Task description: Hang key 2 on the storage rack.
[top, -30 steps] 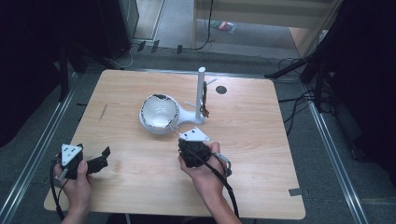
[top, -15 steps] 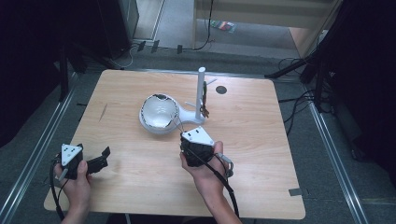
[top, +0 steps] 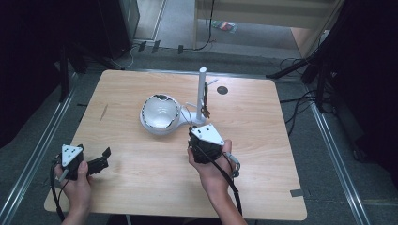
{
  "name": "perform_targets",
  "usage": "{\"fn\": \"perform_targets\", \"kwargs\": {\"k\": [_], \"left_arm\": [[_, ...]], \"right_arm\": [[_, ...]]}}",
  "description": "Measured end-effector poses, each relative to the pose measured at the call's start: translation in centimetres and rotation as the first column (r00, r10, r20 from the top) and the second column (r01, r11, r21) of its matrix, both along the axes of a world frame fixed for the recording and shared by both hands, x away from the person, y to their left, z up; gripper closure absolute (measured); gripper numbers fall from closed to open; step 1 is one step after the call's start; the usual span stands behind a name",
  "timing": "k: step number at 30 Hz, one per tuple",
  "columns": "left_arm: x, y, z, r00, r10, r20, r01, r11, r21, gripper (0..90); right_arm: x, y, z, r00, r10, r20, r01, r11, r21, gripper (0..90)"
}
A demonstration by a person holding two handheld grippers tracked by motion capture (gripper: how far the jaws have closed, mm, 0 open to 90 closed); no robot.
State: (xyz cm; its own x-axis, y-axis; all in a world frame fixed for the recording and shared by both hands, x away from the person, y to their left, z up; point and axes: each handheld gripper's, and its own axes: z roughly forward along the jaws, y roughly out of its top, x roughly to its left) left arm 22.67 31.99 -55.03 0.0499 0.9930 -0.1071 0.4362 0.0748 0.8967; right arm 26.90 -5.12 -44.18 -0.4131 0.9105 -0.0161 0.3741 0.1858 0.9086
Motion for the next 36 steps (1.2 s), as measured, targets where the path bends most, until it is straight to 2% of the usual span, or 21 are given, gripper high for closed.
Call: {"fn": "perform_targets", "kwargs": {"k": [9, 21, 36], "left_arm": [[0.0, 0.0, 0.0, 1.0000, -0.002, -0.001, 0.002, 1.0000, 0.003, 0.0], [0.0, 0.0, 0.0, 1.0000, -0.001, -0.002, 0.001, 1.0000, 0.002, 0.0], [0.0, 0.0, 0.0, 1.0000, -0.003, -0.001, 0.003, 1.0000, 0.002, 0.0]], "right_arm": [[0.6, -0.8, 0.3, 0.9991, -0.034, 0.024, 0.034, 0.9994, 0.006, 83.6], [1.6, -1.6, 0.3, 0.9969, -0.071, 0.034, 0.071, 0.9975, 0.001, 83.6], [3.3, -2.3, -0.3, 0.9945, -0.105, 0.006, 0.105, 0.9945, -0.003, 83.6]]}}
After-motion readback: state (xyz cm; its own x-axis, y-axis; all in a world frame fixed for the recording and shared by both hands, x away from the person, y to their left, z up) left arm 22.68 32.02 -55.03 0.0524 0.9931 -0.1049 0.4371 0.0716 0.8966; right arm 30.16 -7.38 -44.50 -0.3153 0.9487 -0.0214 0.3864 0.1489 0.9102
